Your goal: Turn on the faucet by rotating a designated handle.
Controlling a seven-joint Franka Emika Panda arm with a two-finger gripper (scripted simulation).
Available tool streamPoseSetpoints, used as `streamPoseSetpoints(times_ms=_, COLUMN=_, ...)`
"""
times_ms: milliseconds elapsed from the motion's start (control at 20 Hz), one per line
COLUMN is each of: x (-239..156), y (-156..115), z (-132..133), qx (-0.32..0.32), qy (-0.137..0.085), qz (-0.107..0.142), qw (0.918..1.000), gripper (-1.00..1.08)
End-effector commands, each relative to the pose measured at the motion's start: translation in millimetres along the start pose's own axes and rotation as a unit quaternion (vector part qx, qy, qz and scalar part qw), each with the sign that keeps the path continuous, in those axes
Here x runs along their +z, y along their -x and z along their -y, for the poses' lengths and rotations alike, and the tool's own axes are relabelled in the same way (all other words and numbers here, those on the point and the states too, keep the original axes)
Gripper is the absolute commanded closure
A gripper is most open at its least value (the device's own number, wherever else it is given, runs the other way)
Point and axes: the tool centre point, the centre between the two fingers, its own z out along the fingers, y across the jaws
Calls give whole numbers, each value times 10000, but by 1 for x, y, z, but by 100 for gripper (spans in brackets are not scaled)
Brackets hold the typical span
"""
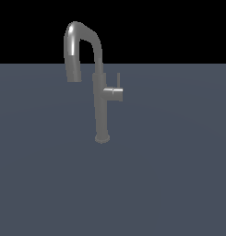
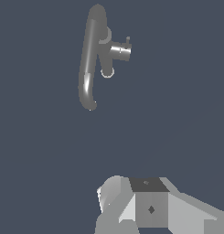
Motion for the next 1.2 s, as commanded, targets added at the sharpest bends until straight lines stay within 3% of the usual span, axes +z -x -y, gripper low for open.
streamPoseSetpoints(times_ms=0, x=0, y=0, z=0, qx=0, qy=0, qz=0, qw=10000, gripper=108)
streamPoseSetpoints(times_ms=300, x=0, y=-4, z=1, qx=78, qy=-76, qz=65, qw=9999, gripper=108)
streamPoseSetpoints(times_ms=600, x=2, y=-18, z=3, qx=314, qy=-309, qz=265, qw=9987, gripper=108)
streamPoseSetpoints(times_ms=900, x=6, y=-42, z=6, qx=722, qy=-711, qz=608, qw=9930, gripper=108)
streamPoseSetpoints(times_ms=1150, x=12, y=-68, z=8, qx=1182, qy=-1166, qz=994, qw=9811, gripper=108)
